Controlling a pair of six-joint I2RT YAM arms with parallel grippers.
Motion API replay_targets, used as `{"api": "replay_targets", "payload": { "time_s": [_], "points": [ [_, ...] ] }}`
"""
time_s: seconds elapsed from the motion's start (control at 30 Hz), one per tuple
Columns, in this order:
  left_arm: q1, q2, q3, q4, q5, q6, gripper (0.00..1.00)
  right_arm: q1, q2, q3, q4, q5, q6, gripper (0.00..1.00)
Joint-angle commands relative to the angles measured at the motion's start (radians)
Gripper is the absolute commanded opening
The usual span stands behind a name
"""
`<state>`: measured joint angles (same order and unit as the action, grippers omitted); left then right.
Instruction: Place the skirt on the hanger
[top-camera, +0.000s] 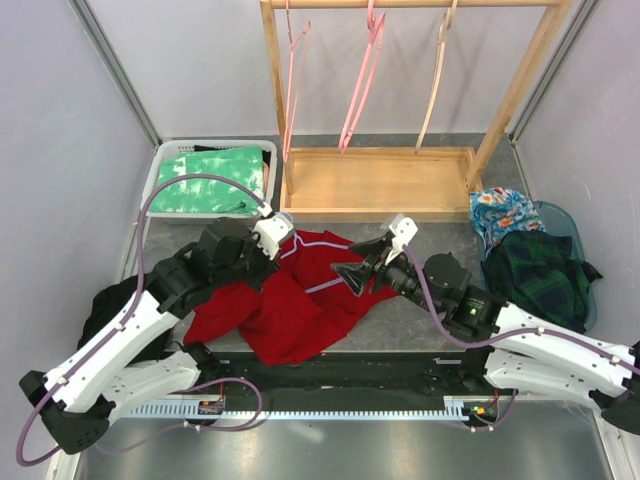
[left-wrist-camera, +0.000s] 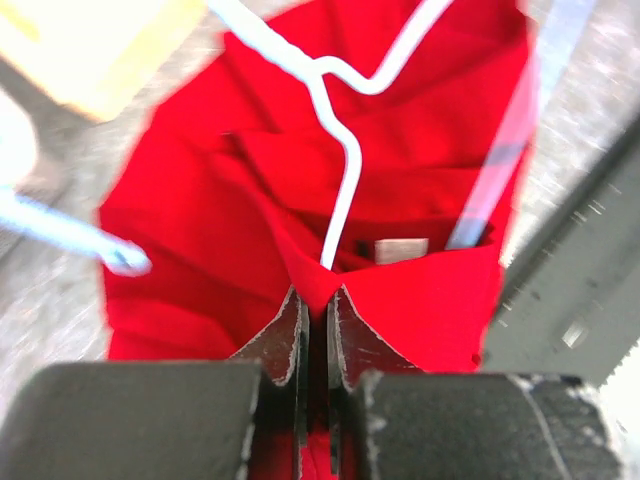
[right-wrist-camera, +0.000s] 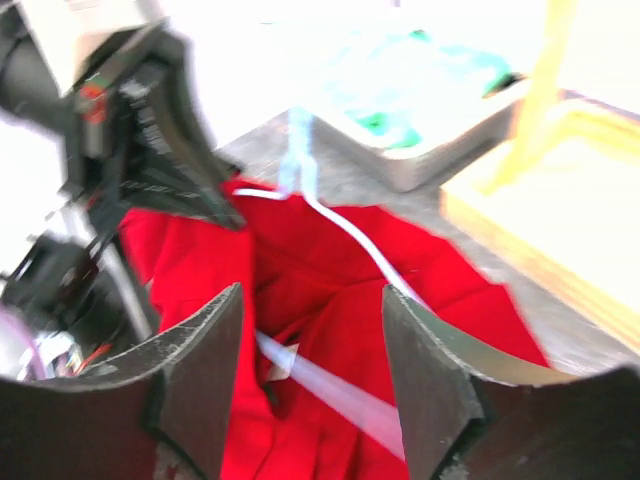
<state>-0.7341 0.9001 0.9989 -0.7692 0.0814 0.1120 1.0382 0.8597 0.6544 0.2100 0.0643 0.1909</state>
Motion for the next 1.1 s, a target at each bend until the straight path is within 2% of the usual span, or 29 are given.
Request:
{"api": "replay_targets", "payload": {
  "time_s": [0.0,0.17,0.3,0.43,0.57,0.73,0.83,1.0,1.07],
  "points": [
    [0.006,-0.081,-0.005,0.094,-0.172,-0.078,0.02,0.005,-0.074,0.060,-0.139,0.202,0.022,0.65],
    [0.006,-0.096,0.006,0.091,-0.227,-0.097,0.02,0.005,-0.154,0.016,-0.187,0.187,0.096,0.65],
    [0.007,-0.090,0.007,0.093,-0.316,-0.103,0.02,0.006,-0.108,-0.059,-0.152,0.128,0.163,0.64],
    [0.006,-0.089,0.009,0.094,-0.341,-0.135,0.02,0.006,0.083,-0.061,-0.084,0.088,0.226,0.64],
    [0.006,-0.099,0.006,0.093,-0.364,-0.143,0.02,0.005,0.330,-0.010,0.008,0.092,0.297,0.71],
    [0.006,-0.113,-0.002,0.093,-0.358,-0.140,0.02,0.005,0.510,0.076,0.167,0.036,0.386,0.77],
    [0.006,-0.112,0.001,0.094,-0.359,-0.140,0.02,0.005,0.593,0.120,0.210,-0.030,0.435,0.78],
    [0.006,-0.119,-0.002,0.097,-0.365,-0.140,0.02,0.005,0.610,0.068,0.339,0.014,0.507,0.77],
    [0.006,-0.121,0.000,0.096,-0.361,-0.140,0.02,0.006,0.636,0.095,0.348,-0.017,0.499,0.77]
  ]
}}
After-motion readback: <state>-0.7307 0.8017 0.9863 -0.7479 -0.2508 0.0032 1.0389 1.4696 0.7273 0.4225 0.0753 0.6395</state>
